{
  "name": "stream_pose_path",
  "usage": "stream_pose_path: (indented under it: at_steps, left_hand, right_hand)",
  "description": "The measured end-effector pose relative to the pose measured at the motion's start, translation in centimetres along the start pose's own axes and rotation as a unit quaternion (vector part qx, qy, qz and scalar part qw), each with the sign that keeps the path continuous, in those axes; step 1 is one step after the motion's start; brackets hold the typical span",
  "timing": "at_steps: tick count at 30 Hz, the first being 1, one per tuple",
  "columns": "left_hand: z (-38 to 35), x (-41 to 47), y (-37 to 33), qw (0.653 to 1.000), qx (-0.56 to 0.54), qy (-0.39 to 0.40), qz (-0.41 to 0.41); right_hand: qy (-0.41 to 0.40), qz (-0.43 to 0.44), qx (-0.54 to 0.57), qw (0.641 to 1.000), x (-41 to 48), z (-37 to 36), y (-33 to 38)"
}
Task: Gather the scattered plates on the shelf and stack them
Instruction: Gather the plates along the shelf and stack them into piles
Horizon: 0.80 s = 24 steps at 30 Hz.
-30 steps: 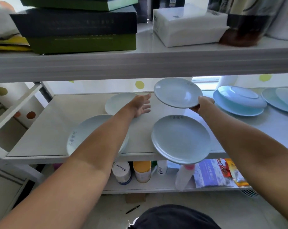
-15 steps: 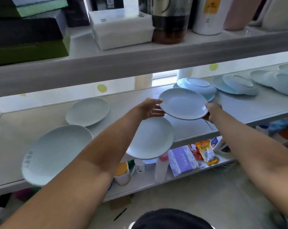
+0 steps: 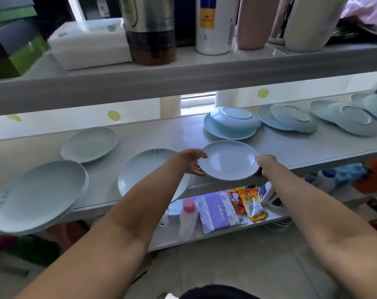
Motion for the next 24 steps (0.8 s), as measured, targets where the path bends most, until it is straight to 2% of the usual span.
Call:
stream_pose_path:
  at_steps: [6, 8, 10, 12, 15, 17, 20, 24]
  left_hand:
    - [-0.6, 0.4, 0.7, 0.999, -0.046, -0.027, 0.002]
    - [-0.7, 0.7, 0.5, 0.998, -0.045, -0.039, -0.004]
    - [-0.5, 1.1, -0.2, 0.998, 0.011, -0.065, -0.025]
    - [0.1, 0.6, -2.5, 0.980, 0.134, -0.120, -0.088]
    - [3.3, -2.3, -7.2, 0.889, 0.324, -0.257, -0.195]
    - [6.3, -4.5, -9.0, 0.834, 0.395, -0.313, -0.226]
    - [12.4, -6.6, -8.7, 0.771, 0.493, -0.363, -0.175]
    - [19.9, -8.8, -5.7, 0.753, 0.515, -0.400, -0.088]
  right_hand:
    - [0.058, 0.066, -0.179, 0.980, 3.9, -1.6, 0.1]
    - [0.029, 0.073, -0.205, 0.976, 3.5, -1.3, 0.4]
    - [-0.004, 0.101, -0.264, 0.959, 2.9, -1.1, 1.1]
    - [-0.029, 0.152, -0.380, 0.912, 2.3, -1.2, 2.2]
    - [-0.082, 0.247, -0.559, 0.788, 1.0, -1.8, 4.6]
    - [-0.115, 0.307, -0.623, 0.710, -0.3, -2.6, 6.7]
    - [-0.108, 0.379, -0.654, 0.645, -2.2, -5.3, 9.4]
    - [-0.054, 0.463, -0.657, 0.593, -5.3, -11.4, 11.8]
Point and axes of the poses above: each hand's wrist, its own x-axis towards the middle knuckle, its own z-axis out of the back of the hand, y = z × x, the point moved 9 cm from there along x, towards the middle knuckle, and after that the axes turned 6 degrees about -x, right-handed, at the moved point
